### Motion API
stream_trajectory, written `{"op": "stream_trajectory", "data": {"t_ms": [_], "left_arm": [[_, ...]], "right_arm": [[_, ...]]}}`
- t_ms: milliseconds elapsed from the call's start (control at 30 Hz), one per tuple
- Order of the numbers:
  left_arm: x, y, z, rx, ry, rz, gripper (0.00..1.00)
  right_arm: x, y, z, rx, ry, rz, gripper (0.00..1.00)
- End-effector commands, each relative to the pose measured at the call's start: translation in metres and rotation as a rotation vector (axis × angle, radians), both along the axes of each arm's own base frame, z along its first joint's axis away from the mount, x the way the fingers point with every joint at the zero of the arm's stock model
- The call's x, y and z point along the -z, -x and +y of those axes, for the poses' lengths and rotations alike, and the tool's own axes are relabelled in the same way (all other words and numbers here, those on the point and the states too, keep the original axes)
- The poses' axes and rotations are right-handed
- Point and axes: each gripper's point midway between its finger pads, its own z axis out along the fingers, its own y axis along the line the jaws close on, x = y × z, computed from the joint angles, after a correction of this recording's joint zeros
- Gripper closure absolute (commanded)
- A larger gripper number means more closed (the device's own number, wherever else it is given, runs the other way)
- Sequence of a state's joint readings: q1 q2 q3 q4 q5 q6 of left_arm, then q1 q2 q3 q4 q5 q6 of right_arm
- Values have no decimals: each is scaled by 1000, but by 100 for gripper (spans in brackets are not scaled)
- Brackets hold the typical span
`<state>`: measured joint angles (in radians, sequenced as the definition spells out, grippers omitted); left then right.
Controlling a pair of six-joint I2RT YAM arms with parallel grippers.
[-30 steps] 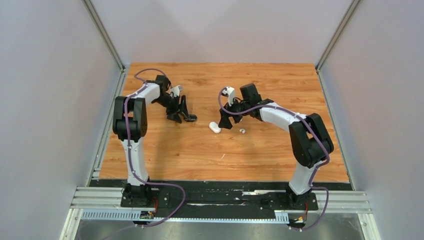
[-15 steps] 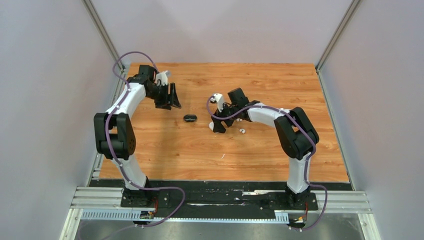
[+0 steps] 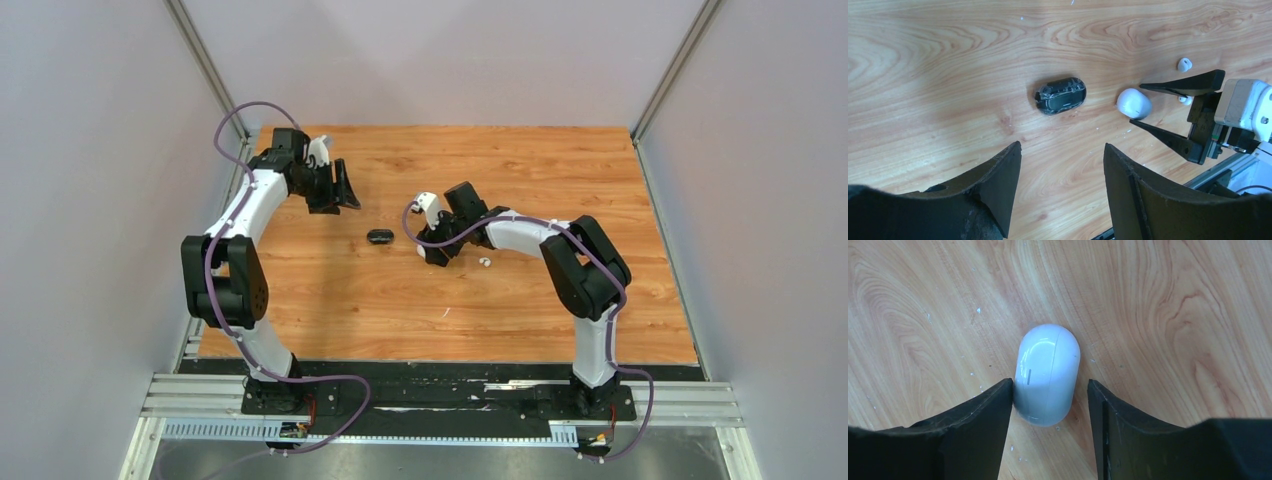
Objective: Insert the wireless bluetooth earbuds into the charging case
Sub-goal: Pick up the charging case at the center of the board.
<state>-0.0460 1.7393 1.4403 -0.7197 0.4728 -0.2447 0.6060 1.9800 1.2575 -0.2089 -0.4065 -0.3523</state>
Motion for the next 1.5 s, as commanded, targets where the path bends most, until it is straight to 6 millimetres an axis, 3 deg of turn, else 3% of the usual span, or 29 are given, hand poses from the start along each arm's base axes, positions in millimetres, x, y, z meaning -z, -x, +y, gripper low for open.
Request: {"op": "stream_trajectory", "data": {"t_ms": [0,167,300,433,500,567,633,733,800,900,1000,1100,1167,1267,1367,1467], "left_arm": [[-18,-2,-9,-9,62,-39,32],[-11,-2,-11,-6,70,-26,33],[-9,-2,-13,-4,84,-17,33],[-8,-2,-13,-1,90,-15,34],[-7,-2,-14,4,92,-14,34],[-6,-2,-15,10,95,-15,34],[-6,-3,-18,27,113,-24,34],[-17,-11,-31,88,185,-114,35],[-36,-15,-44,168,256,-232,35],[-80,-11,-66,326,378,-481,35],[-118,0,-86,439,466,-647,34],[-152,14,-104,552,488,-797,33],[-166,22,-117,614,485,-852,32],[-183,35,-136,702,481,-940,32],[-200,46,-155,752,475,-1036,32],[-213,46,-165,730,474,-1073,32]], "right_arm": [[7,-8,0,-5,24,-46,42],[12,-7,-1,-38,33,-62,43],[14,-7,-1,-61,40,-74,38],[17,-7,-2,-88,49,-89,40],[19,-7,-3,-112,58,-100,50],[19,-7,-4,-147,73,-125,68],[9,-13,-6,-178,91,-187,78],[-24,-37,-11,-195,116,-335,99],[-65,-57,-12,-177,97,-439,100],[-139,-74,-15,-159,31,-622,100],[-215,-75,-17,-149,-36,-858,100],[-275,-64,-25,-132,-99,-1074,100],[-301,-55,-30,-131,-120,-1186,100],[-324,-42,-35,-133,-138,-1286,100],[-340,-34,-37,-126,-149,-1346,100],[-345,-28,-35,-136,-149,-1367,100]]}}
